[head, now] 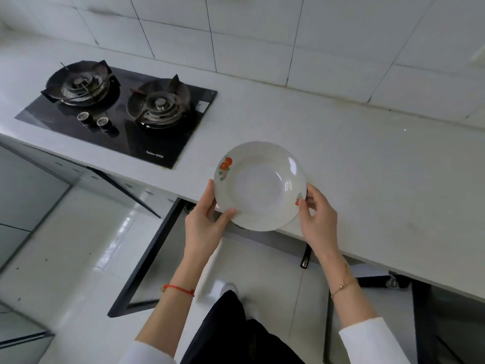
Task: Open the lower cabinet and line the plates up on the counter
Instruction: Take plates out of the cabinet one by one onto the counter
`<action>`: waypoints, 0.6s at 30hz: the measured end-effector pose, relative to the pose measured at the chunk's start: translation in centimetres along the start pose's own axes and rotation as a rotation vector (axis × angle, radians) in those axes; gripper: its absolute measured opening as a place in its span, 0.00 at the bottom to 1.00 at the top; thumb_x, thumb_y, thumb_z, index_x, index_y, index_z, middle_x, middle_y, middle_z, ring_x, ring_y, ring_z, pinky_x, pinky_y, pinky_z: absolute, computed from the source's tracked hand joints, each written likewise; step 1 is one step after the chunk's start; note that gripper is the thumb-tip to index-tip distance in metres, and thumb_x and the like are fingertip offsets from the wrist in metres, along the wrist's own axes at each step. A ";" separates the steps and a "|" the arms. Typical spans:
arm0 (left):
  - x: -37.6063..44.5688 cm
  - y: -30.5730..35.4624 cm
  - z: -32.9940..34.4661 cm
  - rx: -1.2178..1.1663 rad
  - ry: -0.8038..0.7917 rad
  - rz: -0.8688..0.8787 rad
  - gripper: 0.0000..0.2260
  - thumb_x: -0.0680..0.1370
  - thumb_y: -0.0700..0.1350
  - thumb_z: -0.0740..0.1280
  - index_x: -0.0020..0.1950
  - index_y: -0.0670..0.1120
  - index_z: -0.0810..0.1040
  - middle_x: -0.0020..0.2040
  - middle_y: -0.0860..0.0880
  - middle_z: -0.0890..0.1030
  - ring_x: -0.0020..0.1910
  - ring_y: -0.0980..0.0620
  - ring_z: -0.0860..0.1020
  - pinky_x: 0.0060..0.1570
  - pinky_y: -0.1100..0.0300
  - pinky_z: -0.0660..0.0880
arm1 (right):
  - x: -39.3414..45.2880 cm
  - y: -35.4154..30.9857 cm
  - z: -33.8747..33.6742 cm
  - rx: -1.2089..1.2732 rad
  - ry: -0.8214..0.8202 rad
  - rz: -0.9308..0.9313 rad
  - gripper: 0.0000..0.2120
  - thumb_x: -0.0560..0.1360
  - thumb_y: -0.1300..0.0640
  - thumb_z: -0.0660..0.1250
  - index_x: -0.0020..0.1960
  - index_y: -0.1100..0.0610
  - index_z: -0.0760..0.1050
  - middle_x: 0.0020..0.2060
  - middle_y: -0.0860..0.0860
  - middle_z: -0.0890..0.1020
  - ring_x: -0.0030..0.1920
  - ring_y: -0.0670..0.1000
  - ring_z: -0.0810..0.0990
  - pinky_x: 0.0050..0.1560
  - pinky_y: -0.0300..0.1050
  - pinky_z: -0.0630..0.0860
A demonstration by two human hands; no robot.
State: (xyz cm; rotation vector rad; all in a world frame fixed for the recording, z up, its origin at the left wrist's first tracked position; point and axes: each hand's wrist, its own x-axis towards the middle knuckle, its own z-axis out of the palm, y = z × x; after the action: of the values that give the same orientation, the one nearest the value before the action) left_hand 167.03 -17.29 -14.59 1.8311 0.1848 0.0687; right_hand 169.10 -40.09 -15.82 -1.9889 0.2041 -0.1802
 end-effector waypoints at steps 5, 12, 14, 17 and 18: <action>5.2 0.3 0.9 -0.023 -0.043 -0.008 0.36 0.72 0.42 0.75 0.76 0.49 0.63 0.72 0.56 0.70 0.69 0.63 0.69 0.69 0.61 0.69 | 4.2 0.5 1.2 -0.030 0.035 0.032 0.13 0.78 0.61 0.62 0.61 0.51 0.75 0.49 0.46 0.82 0.49 0.46 0.79 0.47 0.21 0.69; 15.1 0.1 0.8 0.029 -0.135 0.024 0.36 0.71 0.43 0.76 0.76 0.48 0.64 0.70 0.57 0.71 0.69 0.59 0.71 0.64 0.71 0.68 | 11.6 0.0 4.6 -0.060 0.095 0.081 0.13 0.78 0.60 0.62 0.60 0.52 0.76 0.47 0.48 0.82 0.47 0.48 0.80 0.49 0.32 0.72; 18.2 0.2 0.6 0.032 -0.156 0.027 0.36 0.71 0.44 0.76 0.76 0.49 0.64 0.71 0.56 0.71 0.69 0.59 0.71 0.65 0.68 0.69 | 14.1 -0.5 5.8 -0.064 0.121 0.091 0.12 0.78 0.61 0.62 0.59 0.54 0.76 0.46 0.49 0.82 0.45 0.48 0.79 0.45 0.27 0.71; 22.9 0.5 0.3 0.039 -0.201 0.026 0.33 0.73 0.42 0.75 0.75 0.49 0.65 0.70 0.53 0.74 0.68 0.58 0.73 0.68 0.58 0.71 | 17.9 -1.2 7.7 -0.042 0.150 0.146 0.11 0.77 0.63 0.62 0.57 0.56 0.77 0.45 0.50 0.83 0.43 0.48 0.79 0.41 0.26 0.71; 24.5 0.5 0.3 0.043 -0.217 0.028 0.32 0.73 0.41 0.74 0.75 0.49 0.66 0.69 0.53 0.75 0.67 0.57 0.74 0.67 0.55 0.72 | 19.1 -1.4 8.3 -0.040 0.155 0.159 0.11 0.77 0.64 0.62 0.56 0.56 0.77 0.44 0.50 0.83 0.43 0.48 0.80 0.41 0.26 0.71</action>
State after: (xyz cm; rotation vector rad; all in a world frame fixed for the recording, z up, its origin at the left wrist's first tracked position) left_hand 191.23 -13.71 -15.43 1.8690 0.0075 -0.1150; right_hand 189.59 -36.47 -17.32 -1.9896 0.4667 -0.2295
